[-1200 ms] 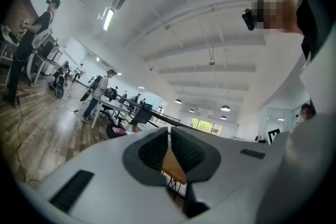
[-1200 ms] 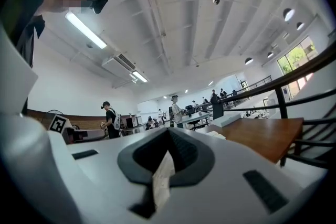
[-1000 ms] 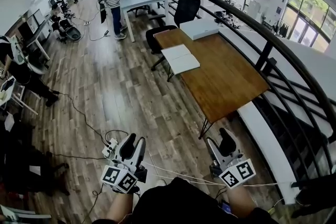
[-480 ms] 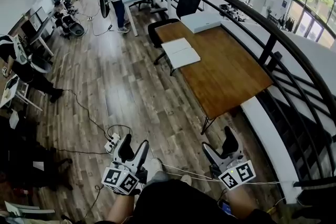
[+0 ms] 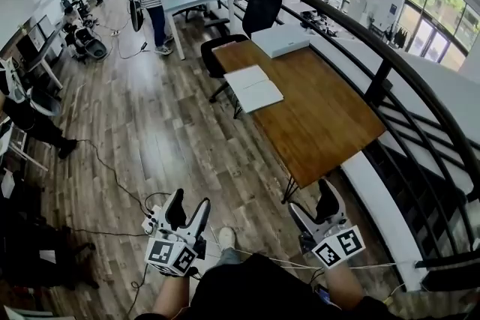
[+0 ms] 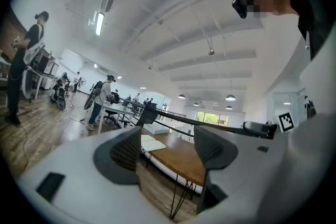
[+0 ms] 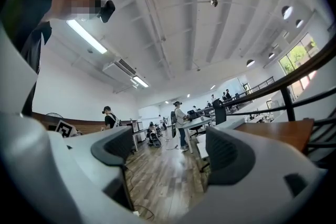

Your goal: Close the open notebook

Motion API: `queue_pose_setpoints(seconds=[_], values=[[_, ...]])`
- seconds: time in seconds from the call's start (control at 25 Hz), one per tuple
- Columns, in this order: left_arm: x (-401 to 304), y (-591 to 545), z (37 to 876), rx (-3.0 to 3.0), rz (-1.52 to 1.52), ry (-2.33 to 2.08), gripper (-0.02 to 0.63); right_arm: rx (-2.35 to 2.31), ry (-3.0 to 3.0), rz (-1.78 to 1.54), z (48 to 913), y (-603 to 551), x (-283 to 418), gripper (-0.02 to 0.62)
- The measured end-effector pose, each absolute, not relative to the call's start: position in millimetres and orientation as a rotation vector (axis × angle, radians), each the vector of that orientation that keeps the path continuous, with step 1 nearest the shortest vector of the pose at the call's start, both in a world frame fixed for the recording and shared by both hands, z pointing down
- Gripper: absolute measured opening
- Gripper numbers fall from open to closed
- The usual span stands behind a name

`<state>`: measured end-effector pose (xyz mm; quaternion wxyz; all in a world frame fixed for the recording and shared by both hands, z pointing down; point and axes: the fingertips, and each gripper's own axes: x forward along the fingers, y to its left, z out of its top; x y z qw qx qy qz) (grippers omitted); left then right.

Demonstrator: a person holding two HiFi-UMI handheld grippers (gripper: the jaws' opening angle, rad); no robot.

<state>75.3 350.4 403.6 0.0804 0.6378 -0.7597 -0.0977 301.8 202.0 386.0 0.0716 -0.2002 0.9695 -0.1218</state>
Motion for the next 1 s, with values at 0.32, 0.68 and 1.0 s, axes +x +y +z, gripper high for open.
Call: queue_pose_setpoints(seconds=[0.32, 0.68, 1.0], values=[[-4, 309, 395, 1.971, -0.343, -2.238, 0.305, -0.707, 2.879, -0.298, 367, 159, 230, 0.436], [-76, 289, 395, 2.011, -0.362, -2.18, 0.305, -0.756, 2.885, -0.309, 369, 137, 148, 0.436], [-116, 280, 411, 1.961, -0.362, -2.169, 0.305, -0.746, 2.932, -0.328, 379, 124, 109, 0.436]])
